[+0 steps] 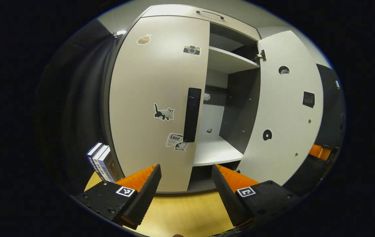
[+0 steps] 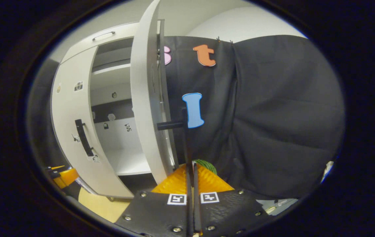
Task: Open the right door of the double-door shoe cabinet with the right hand, and open the left door with the left hand.
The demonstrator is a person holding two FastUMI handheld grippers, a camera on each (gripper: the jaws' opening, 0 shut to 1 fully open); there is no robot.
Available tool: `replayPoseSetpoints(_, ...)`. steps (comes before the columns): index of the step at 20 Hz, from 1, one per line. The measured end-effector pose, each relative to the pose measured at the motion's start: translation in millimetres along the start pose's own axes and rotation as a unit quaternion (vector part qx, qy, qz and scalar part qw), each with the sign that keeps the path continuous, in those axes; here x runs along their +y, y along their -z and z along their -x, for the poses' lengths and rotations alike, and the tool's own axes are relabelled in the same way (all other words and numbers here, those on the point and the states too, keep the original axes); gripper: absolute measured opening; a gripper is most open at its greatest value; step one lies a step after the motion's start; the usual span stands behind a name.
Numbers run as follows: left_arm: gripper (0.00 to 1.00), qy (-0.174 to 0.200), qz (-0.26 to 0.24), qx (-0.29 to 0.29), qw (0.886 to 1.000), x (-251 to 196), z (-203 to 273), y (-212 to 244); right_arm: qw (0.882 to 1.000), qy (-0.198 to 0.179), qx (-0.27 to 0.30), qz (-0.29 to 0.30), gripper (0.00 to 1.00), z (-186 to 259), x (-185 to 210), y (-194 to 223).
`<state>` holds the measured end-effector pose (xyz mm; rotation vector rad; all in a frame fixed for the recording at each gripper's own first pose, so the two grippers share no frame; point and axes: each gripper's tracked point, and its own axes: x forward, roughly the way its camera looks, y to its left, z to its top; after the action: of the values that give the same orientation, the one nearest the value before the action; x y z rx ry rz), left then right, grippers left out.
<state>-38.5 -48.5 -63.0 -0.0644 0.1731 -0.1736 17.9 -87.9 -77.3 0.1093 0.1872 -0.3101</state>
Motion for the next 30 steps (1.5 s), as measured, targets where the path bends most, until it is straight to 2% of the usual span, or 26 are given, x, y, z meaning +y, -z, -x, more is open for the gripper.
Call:
replayPoseSetpoints(5,0.96,-0.007,-0.004,-0.014,1.0,-1,-19,-17,1.0,-0.006,0.007,-0.001,0.04,-1,-8,0)
replayPoseSetpoints(8,0.96,-0.025,-0.003,-0.027,0.999,7,-40,-33,1.0,0.022,-0.008,0.005,0.08,1,-28,-5)
replayPoseSetpoints(10,0.96,-0.036,-0.004,-0.035,0.999,14,-55,-43,1.0,0.006,-0.01,-0.008,0.16,2,-19,-6)
replayPoseSetpoints(11,0.96,-0.041,-0.007,-0.035,0.998,14,-62,-47,1.0,0.008,-0.01,-0.01,0.34,3,-21,-5)
replayPoseSetpoints(13,0.96,-0.05,-0.017,-0.038,0.998,19,-75,-53,1.0,0.018,-0.011,-0.004,0.4,6,-29,-2)
replayPoseSetpoints(14,0.96,-0.054,-0.02,-0.042,0.997,20,-81,-56,1.0,0.019,-0.01,0.002,0.4,6,-32,-1)
replayPoseSetpoints(15,0.92,-0.058,-0.022,-0.047,0.997,19,-88,-60,1.0,0.024,-0.009,0.008,0.44,7,-36,0)
replayPoseSetpoints(16,0.96,-0.062,-0.025,-0.052,0.996,19,-94,-63,0.999,0.03,-0.009,0.014,0.52,8,-40,1)
replayPoseSetpoints(17,0.96,-0.065,-0.028,-0.055,0.996,20,-100,-66,0.999,0.034,-0.011,0.017,0.46,10,-45,1)
replayPoseSetpoints(19,0.96,-0.077,-0.033,-0.061,0.995,24,-113,-71,0.999,0.04,-0.008,0.015,0.53,14,-48,5)
replayPoseSetpoints(22,0.96,-0.103,-0.042,-0.066,0.992,31,-124,-75,0.999,0.053,-0.002,0.006,0.53,15,-59,12)
replayPoseSetpoints(23,0.96,-0.109,-0.041,-0.068,0.991,32,-127,-75,0.998,0.058,0.001,0.004,0.57,16,-62,15)
replayPoseSetpoints(25,0.94,-0.108,-0.047,-0.087,0.989,27,-127,-78,0.998,0.067,0.007,-0.008,0.57,17,-70,20)
replayPoseSetpoints(26,0.91,-0.107,-0.049,-0.091,0.989,24,-128,-78,0.998,0.067,0.009,-0.013,0.57,16,-71,21)
replayPoseSetpoints(27,0.82,-0.106,-0.051,-0.09,0.989,21,-128,-77,0.997,0.069,0.01,-0.019,0.57,17,-73,23)
replayPoseSetpoints(28,0.79,-0.1,-0.054,-0.091,0.989,14,-129,-77,0.997,0.071,0.01,-0.021,0.57,19,-75,24)
replayPoseSetpoints(29,0.62,-0.096,-0.057,-0.098,0.989,7,-130,-77,0.997,0.074,0.01,-0.021,0.53,20,-78,24)
replayPoseSetpoints(30,0.48,-0.099,-0.065,-0.099,0.988,9,-132,-78,0.997,0.076,0.011,-0.021,0.57,20,-79,26)
